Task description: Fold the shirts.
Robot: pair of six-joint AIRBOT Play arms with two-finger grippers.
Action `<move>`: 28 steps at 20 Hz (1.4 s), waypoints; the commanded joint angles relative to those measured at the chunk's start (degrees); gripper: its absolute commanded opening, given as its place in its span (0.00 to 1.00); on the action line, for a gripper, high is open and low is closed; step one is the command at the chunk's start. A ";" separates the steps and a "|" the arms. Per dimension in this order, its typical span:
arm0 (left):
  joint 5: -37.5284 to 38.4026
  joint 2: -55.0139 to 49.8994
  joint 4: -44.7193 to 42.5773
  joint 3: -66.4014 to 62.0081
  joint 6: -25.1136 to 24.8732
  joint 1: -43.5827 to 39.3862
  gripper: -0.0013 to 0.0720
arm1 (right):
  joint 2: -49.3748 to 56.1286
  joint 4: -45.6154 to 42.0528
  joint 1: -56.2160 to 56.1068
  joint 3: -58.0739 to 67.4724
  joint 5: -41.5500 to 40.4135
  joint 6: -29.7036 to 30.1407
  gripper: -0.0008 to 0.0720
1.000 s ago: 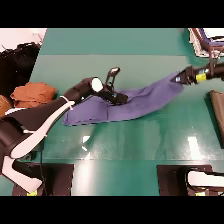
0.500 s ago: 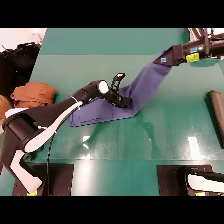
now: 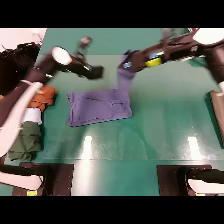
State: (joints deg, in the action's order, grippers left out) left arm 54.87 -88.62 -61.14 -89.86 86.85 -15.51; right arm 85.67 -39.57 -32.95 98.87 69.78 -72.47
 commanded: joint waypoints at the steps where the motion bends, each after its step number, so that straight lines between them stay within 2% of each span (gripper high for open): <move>1: 3.67 11.02 -7.65 -0.20 -0.37 10.32 0.05 | 6.86 4.68 -12.55 0.13 -15.26 5.29 0.03; 2: 4.76 13.55 -9.01 -0.20 -0.35 12.52 0.05 | 9.90 6.47 -16.02 0.79 -19.12 8.17 0.07; 3: 5.97 15.67 -9.79 -0.20 -0.39 14.43 0.05 | 12.87 6.56 -18.71 2.36 -21.79 8.83 0.28; 4: 7.17 17.49 -10.69 -0.20 -0.42 16.00 0.05 | 15.96 6.62 -20.81 4.55 -23.56 8.90 0.55; 5: 8.11 18.78 -11.13 -0.20 -0.92 17.16 0.05 | 18.51 6.51 -22.01 7.13 -23.17 8.92 0.61; 7: 9.99 19.89 -11.19 -0.13 -1.84 18.53 0.05 | 20.55 6.23 -21.22 10.93 -16.92 7.93 0.60; 9: 11.54 19.93 -11.34 -0.07 -1.84 18.51 0.05 | 19.39 1.18 -17.92 10.62 -10.43 4.02 0.60; 12: 11.87 19.93 -10.71 0.02 -1.81 18.51 0.05 | 13.51 -7.63 -10.27 0.48 -6.08 0.31 0.60; 15: 12.07 19.93 -10.64 0.13 -1.81 18.51 0.05 | 6.60 -8.57 -0.09 -15.34 -6.34 -0.68 0.60; 16: 12.04 19.93 -10.60 0.15 -1.81 18.51 0.05 | 5.01 -8.39 3.28 -19.85 -6.64 -0.79 0.62; 18: 11.89 19.80 -10.27 0.17 -1.81 18.34 0.05 | 3.39 -7.06 9.57 -26.88 -6.99 -0.79 0.88; 22: 11.96 19.50 -9.66 0.28 -1.81 18.34 0.05 | 6.97 2.45 15.69 -32.68 -6.71 -0.63 0.88; 28: 11.74 19.52 -8.96 0.28 -1.81 18.34 0.05 | 18.97 8.20 8.72 -23.19 -4.33 -0.55 0.87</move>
State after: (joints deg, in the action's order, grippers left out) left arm 66.70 -69.08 -70.48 -89.56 85.03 2.83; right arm 99.66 -35.05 -21.69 72.03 64.12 -73.01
